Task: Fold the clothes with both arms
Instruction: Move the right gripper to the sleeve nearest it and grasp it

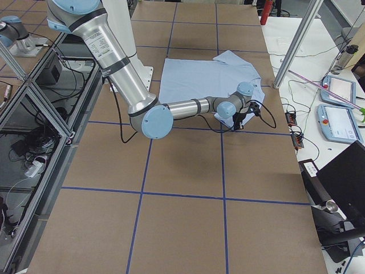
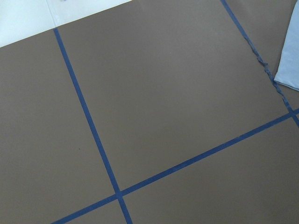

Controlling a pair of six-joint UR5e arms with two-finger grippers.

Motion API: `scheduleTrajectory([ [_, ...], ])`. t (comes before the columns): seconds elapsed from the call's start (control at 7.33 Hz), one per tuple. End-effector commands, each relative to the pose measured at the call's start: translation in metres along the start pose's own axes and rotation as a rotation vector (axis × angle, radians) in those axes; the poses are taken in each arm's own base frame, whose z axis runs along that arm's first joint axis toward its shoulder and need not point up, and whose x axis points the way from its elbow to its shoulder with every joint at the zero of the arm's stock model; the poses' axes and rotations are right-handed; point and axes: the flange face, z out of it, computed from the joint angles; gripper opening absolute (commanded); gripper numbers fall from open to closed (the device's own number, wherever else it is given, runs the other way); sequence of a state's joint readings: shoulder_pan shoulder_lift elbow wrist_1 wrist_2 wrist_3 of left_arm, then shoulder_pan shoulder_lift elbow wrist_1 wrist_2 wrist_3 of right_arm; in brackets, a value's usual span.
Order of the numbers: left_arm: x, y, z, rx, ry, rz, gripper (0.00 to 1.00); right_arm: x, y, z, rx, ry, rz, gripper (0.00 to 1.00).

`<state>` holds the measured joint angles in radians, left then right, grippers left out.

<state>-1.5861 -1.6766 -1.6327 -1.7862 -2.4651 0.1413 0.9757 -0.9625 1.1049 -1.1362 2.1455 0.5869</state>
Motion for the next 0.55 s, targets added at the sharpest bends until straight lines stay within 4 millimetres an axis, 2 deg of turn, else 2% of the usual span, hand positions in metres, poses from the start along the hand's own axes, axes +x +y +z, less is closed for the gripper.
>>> scheduleTrajectory([
  [0.0, -0.001, 0.001, -0.001, 0.0, -0.002, -0.002, 1.0, -0.029, -0.008, -0.035, 0.053, -0.051, 0.045, 0.0],
  [0.14, 0.0, 0.0, -0.001, 0.002, -0.002, 0.0, 1.0, -0.066, 0.0, -0.05, 0.065, -0.105, 0.09, 0.0],
  [0.27, 0.0, 0.001, -0.001, 0.001, -0.002, -0.001, 1.0, -0.11, 0.013, -0.055, 0.06, -0.15, 0.155, 0.0],
  [0.41, -0.001, 0.001, 0.0, -0.001, -0.002, -0.003, 1.0, -0.171, 0.015, -0.053, 0.054, -0.182, 0.169, 0.0],
])
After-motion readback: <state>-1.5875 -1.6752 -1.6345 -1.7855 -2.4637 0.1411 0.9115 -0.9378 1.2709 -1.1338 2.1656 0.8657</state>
